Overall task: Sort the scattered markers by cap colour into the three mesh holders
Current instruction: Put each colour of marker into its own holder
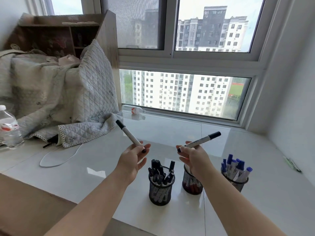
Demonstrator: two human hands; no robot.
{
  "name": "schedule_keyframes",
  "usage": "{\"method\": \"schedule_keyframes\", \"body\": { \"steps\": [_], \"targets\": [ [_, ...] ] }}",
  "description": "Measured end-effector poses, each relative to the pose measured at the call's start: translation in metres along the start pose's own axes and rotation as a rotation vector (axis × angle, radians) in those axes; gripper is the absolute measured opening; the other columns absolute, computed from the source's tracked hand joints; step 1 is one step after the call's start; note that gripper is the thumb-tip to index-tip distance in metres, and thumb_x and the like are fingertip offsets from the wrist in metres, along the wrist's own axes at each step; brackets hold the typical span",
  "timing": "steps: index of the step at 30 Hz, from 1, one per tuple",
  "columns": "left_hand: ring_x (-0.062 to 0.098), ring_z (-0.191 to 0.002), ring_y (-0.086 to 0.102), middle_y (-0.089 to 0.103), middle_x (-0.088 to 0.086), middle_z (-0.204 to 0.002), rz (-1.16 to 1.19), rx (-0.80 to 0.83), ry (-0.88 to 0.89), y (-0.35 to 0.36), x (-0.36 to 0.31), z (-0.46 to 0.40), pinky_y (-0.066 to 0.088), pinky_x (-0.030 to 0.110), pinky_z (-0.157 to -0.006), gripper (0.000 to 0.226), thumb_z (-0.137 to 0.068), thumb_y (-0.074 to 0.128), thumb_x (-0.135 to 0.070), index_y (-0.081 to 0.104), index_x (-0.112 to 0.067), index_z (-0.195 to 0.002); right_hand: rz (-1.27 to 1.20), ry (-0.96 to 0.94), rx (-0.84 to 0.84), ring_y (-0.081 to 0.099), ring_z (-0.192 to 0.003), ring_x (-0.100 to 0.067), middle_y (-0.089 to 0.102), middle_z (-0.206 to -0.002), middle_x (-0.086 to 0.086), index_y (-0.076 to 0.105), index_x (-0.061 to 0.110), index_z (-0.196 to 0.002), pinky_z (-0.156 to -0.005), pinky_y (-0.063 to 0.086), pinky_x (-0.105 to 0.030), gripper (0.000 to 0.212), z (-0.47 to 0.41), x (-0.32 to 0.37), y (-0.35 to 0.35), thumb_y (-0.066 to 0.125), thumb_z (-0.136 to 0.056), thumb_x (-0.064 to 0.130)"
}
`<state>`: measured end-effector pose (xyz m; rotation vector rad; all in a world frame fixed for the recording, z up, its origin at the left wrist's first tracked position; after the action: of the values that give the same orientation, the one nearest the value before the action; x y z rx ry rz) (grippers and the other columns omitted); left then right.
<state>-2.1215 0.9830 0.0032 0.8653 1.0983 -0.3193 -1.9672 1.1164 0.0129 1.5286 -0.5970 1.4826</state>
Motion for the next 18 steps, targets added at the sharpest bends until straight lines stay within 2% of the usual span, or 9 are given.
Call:
{"method": "schedule_keyframes", "body": {
  "steps": [2, 4, 6, 8, 9, 10, 13, 16, 18],
  "targets": [
    [0.008, -0.088, 0.064, 0.073, -0.005, -0.090, -0.201, -0.014, 0.073, 0.000, -0.002, 0.001, 0.045, 0.028, -0.072, 0.010, -0.095, 0.045, -0.014, 0.053, -0.020, -0.095, 0.155, -0.047, 0.000, 0.064, -0.088, -0.021, 0.065, -0.100, -0.012, 0.049, 0.014, -0.096, -0.064, 0.049, -0.026, 0.016, -0.002, -0.001, 0.002, 0.056, -0.088, 0.001],
    [0.009, -0.090, 0.065, 0.072, -0.005, -0.091, -0.354, -0.039, 0.152, 0.000, -0.003, 0.001, 0.045, 0.028, -0.072, 0.008, -0.095, 0.045, -0.019, 0.052, -0.019, -0.094, 0.306, -0.079, -0.012, 0.064, -0.086, -0.019, 0.065, -0.098, -0.010, 0.053, 0.011, -0.098, -0.066, 0.052, -0.027, 0.008, -0.003, -0.004, 0.005, 0.055, -0.091, 0.009],
    [0.010, -0.087, 0.064, 0.071, -0.004, -0.092, -0.462, -0.073, 0.241, -0.003, -0.005, 0.000, 0.047, 0.029, -0.071, 0.016, -0.095, 0.045, -0.029, 0.056, -0.020, -0.089, 0.443, -0.096, -0.016, 0.064, -0.081, -0.019, 0.068, -0.094, -0.008, 0.057, 0.008, -0.102, -0.074, 0.054, -0.035, 0.014, -0.003, -0.011, 0.009, 0.052, -0.094, 0.018],
    [0.013, -0.084, 0.061, 0.068, -0.004, -0.090, -0.571, -0.103, 0.306, -0.006, -0.005, -0.001, 0.048, 0.033, -0.075, 0.024, -0.094, 0.046, -0.040, 0.061, -0.024, -0.084, 0.576, -0.123, -0.019, 0.063, -0.074, -0.026, 0.070, -0.092, -0.011, 0.060, 0.012, -0.097, -0.076, 0.054, -0.043, 0.014, -0.002, -0.016, 0.013, 0.051, -0.093, 0.024],
    [0.013, -0.082, 0.060, 0.067, -0.005, -0.089, -0.619, -0.114, 0.322, -0.008, -0.005, -0.002, 0.048, 0.034, -0.077, 0.024, -0.092, 0.047, -0.042, 0.062, -0.026, -0.083, 0.650, -0.142, -0.024, 0.061, -0.071, -0.028, 0.070, -0.091, -0.011, 0.061, 0.015, -0.095, -0.071, 0.053, -0.041, 0.012, -0.001, -0.018, 0.013, 0.053, -0.092, 0.024],
    [0.013, -0.081, 0.059, 0.066, -0.007, -0.087, -0.659, -0.121, 0.333, -0.010, -0.004, -0.003, 0.048, 0.033, -0.076, 0.021, -0.091, 0.050, -0.042, 0.063, -0.028, -0.084, 0.722, -0.156, -0.023, 0.060, -0.071, -0.023, 0.070, -0.089, -0.008, 0.062, 0.016, -0.096, -0.067, 0.051, -0.034, 0.012, -0.001, -0.021, 0.013, 0.054, -0.091, 0.024],
    [0.004, -0.075, 0.057, 0.063, -0.012, -0.081, -0.774, -0.139, 0.379, -0.012, -0.001, -0.004, 0.042, 0.020, -0.063, 0.005, -0.089, 0.057, -0.035, 0.058, -0.035, -0.084, 0.900, -0.173, 0.007, 0.057, -0.079, -0.011, 0.064, -0.090, 0.004, 0.062, 0.016, -0.101, -0.064, 0.040, -0.021, 0.015, -0.003, -0.030, 0.012, 0.056, -0.089, 0.022],
    [-0.003, -0.075, 0.057, 0.061, -0.015, -0.084, -0.834, -0.174, 0.422, -0.013, -0.001, -0.004, 0.038, 0.016, -0.059, 0.018, -0.085, 0.062, -0.026, 0.047, -0.034, -0.085, 0.976, -0.199, 0.041, 0.058, -0.078, -0.011, 0.066, -0.090, 0.003, 0.058, 0.018, -0.095, -0.055, 0.036, -0.013, 0.008, -0.002, -0.037, 0.012, 0.056, -0.089, 0.021],
    [-0.002, -0.073, 0.060, 0.062, -0.016, -0.087, -0.832, -0.185, 0.441, -0.014, 0.000, -0.005, 0.044, 0.020, -0.060, 0.025, -0.084, 0.064, -0.022, 0.042, -0.034, -0.084, 0.971, -0.222, 0.046, 0.060, -0.077, -0.012, 0.066, -0.089, 0.002, 0.056, 0.019, -0.092, -0.056, 0.037, -0.012, 0.004, -0.003, -0.037, 0.013, 0.056, -0.088, 0.021]
  ]
}}
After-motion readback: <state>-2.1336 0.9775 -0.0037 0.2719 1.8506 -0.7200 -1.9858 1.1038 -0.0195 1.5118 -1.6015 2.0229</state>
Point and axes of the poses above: each hand's wrist, its own z-axis away from the middle knuckle, its own y-axis out of the palm, x = y × z, the point moved 4 cm from there along -z, towards the middle knuckle
